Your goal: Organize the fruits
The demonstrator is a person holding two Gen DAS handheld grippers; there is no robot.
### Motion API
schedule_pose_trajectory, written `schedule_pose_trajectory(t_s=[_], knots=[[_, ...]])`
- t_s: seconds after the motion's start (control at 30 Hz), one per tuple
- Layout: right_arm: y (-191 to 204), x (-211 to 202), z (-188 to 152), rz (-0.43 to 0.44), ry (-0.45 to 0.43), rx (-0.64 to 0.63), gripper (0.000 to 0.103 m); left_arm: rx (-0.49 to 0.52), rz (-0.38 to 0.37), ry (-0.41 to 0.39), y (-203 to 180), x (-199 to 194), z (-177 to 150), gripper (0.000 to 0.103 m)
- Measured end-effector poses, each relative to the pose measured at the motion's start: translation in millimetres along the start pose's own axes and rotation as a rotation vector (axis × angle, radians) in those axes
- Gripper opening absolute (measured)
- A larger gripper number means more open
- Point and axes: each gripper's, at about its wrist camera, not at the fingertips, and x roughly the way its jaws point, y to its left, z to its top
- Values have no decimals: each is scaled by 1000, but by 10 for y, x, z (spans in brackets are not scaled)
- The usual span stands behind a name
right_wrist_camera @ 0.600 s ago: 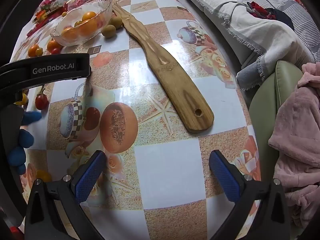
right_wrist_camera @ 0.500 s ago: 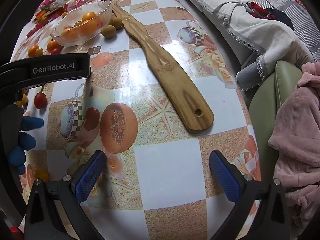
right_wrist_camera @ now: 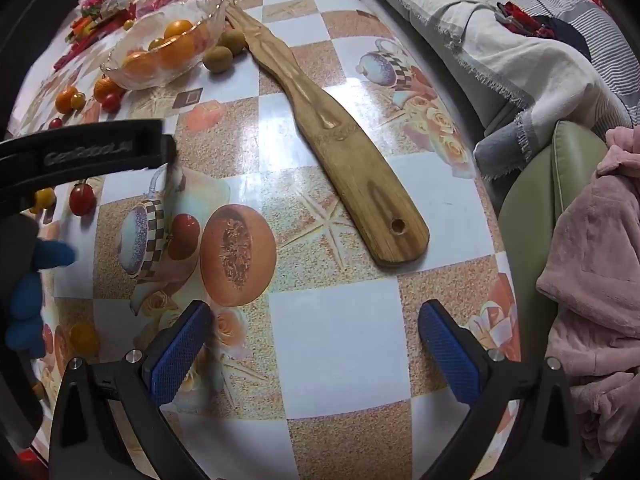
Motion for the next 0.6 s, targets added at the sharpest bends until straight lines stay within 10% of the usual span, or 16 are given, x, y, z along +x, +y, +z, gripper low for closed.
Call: schedule_pose_trajectory(t_s=[0.6], knots=[[752,-437,-1,101,-17,-30,103,-204,71,-51,1566,-705,-751,103]])
